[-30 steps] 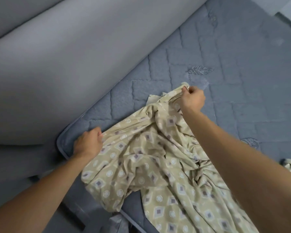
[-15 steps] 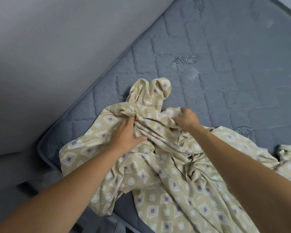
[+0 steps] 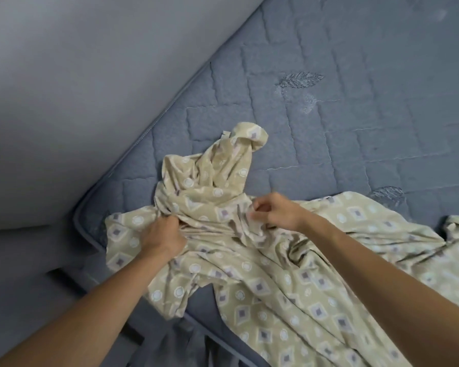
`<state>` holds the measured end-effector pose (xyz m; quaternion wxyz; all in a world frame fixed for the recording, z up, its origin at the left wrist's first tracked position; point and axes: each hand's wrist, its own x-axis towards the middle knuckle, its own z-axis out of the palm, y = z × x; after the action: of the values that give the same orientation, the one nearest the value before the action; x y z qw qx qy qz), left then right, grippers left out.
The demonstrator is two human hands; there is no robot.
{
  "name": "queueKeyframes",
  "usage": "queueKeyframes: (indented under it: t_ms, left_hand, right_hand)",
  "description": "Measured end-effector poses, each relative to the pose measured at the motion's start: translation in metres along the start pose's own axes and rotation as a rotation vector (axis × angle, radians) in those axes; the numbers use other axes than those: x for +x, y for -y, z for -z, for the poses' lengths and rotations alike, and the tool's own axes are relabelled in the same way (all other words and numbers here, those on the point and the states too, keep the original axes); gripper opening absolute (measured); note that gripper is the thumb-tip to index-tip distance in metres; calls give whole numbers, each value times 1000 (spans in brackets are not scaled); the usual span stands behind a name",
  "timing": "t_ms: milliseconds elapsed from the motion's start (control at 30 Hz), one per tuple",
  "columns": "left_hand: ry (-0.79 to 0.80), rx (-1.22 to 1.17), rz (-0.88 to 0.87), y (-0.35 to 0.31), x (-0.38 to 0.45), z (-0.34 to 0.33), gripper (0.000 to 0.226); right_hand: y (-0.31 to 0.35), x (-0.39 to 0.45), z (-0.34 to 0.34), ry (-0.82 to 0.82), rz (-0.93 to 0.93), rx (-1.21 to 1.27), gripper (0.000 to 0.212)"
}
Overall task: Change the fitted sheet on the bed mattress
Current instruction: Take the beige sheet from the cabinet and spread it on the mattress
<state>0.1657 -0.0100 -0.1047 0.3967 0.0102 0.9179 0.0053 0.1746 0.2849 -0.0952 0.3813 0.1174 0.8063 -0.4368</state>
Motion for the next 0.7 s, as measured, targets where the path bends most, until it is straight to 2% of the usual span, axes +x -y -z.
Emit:
queueKeyframes:
  t_ms: [33, 67, 100, 167, 200, 267, 300, 367, 433, 500, 600, 667, 700]
  left_hand:
    - [45, 43, 0, -2, 0, 7, 14]
    - [67, 75, -4, -6, 0, 14, 13]
    - [62, 89, -4, -10, 1, 22, 15]
    - [-75, 44, -30, -16, 1, 33, 24]
    - [-220, 3, -79, -19, 3, 37, 27]
    - [-510, -52, -257, -26, 8, 41, 26]
    - [-560, -68, -360, -29, 13, 41, 29]
    - [-471, -88, -517, -37, 25, 40, 50]
    - [-368, -49, -571, -42, 35, 35, 66]
    - [-408, 15, -614, -40, 36, 26, 59]
    - [-547, -9, -717, -32, 28, 11, 22]
    - [-597, -51, -762, -27, 22, 4, 14]
    - [-608, -61, -772, -25, 20, 3, 15]
  right_hand:
    - [3, 0, 0, 60, -4, 148, 25]
    - [2, 3, 2, 12, -2, 278, 26]
    - [-1, 8, 5, -128, 15, 363, 23]
    - [-14, 23, 17, -443, 42, 248, 8]
    - [-20, 31, 20, -501, 16, 117, 26]
    - [-27, 48, 16, -390, -48, -87, 65]
    - [-27, 56, 12, -313, -59, -148, 75]
    - [-18, 66, 5, -226, 3, -150, 80]
    - [-10, 77, 1, -209, 71, -37, 84]
    - [-1, 83, 1, -190, 57, 130, 81]
    - [6, 90, 3, -176, -13, 359, 69]
    - [8, 91, 9, -113, -73, 386, 55]
    - [10, 89, 14, -69, -105, 393, 41]
